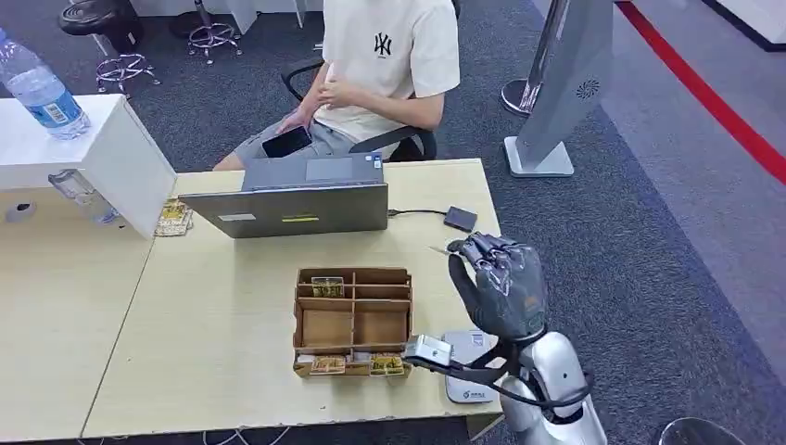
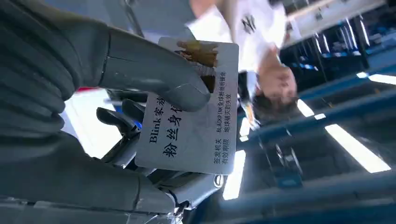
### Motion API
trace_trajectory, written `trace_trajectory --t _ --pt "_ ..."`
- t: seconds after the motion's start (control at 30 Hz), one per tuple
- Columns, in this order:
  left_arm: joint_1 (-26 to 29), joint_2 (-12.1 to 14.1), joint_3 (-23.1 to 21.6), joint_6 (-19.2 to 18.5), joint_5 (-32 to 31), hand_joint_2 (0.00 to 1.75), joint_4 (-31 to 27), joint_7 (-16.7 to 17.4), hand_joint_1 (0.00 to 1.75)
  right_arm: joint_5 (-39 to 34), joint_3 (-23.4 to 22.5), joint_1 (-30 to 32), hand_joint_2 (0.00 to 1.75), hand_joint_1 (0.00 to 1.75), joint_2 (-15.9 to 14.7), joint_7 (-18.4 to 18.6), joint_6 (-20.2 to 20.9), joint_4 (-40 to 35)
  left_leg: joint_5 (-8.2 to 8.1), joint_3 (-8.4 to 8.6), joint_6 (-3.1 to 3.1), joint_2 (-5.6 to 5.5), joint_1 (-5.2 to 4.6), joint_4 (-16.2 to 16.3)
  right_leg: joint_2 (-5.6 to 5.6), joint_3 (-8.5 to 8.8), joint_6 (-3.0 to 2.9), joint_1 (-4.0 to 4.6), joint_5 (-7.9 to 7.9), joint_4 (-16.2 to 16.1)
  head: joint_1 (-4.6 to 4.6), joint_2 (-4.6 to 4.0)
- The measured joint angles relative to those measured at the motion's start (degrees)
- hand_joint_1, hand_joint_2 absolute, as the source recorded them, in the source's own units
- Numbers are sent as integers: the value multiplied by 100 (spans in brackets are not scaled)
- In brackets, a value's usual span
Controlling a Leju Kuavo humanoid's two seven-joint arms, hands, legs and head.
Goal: Pass the card to the sensor for recognition and then transmit it.
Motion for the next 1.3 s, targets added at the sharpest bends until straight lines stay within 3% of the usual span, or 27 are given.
trace_trajectory --t 0.07,0.17,0.33,0.4,0.57,0.7,0.97,1.0,1.03,1.07,1.17,1.3 --pt "-14 22 -18 -44 -81 0 0 0 0 232 0 -261 175 175 175 -24 0 20 3 -1 -4 0 0 0 0 0 -5 0 4 1 2 0" --pt "-28 59 -50 -142 -231 0 0 65 0 702 89 -750 175 175 338 252 0 210 10 -3 0 -1 0 0 0 0 -4 0 7 1 0 0" --pt "-50 114 -140 -253 -437 0 0 184 0 1243 551 -1652 175 175 360 1363 0 1041 16 -3 2 -3 -1 0 -3 -2 -7 0 13 1 4 0" --pt "-50 129 -173 -275 -485 0 0 186 0 1328 741 -1911 175 175 356 1634 0 1336 19 -4 -1 -2 -1 0 -2 -4 -8 0 15 1 2 0" --pt "-79 160 -230 -343 -704 0 0 190 0 1359 1441 -2675 175 175 161 2753 0 2132 20 -8 0 -3 -1 0 -3 -9 -9 0 16 2 2 0" --pt "-95 177 -295 -356 -809 0 0 170 0 1359 2057 -3252 175 175 -33 3402 0 2702 20 -10 0 -3 -1 0 -2 -13 -10 0 17 2 2 0" --pt "-103 179 -343 -356 -883 0 0 153 0 1359 2914 -3900 175 175 -374 4123 0 3349 20 -11 0 -4 -2 1 -2 -14 -10 0 17 1 0 0" --pt "-103 179 -345 -356 -883 0 0 153 0 1359 2979 -3936 175 0 -411 4193 0 3397 20 -11 0 -4 -2 1 -3 -14 -10 0 17 1 2 0" --pt "-103 179 -345 -356 -883 0 0 153 0 1359 3027 -3953 175 0 -435 4254 0 3436 20 -12 0 -4 -2 1 -3 -14 -10 0 17 1 2 0" --pt "-102 179 -345 -356 -883 0 0 155 0 1359 3075 -3965 0 0 -460 4326 0 3478 20 -12 0 -4 -2 1 -2 -15 -10 0 18 1 2 0" --pt "-106 179 -345 -356 -892 0 0 155 0 1359 3198 -3992 0 0 -534 4533 -2 3595 20 -12 0 -3 -2 1 -2 -16 -10 0 18 1 2 0" --pt "-105 177 -345 -356 -894 0 0 155 0 1359 3230 -3973 0 0 -602 4527 -2 3657 20 -12 0 -3 -1 1 -1 -18 -10 0 18 1 2 0"
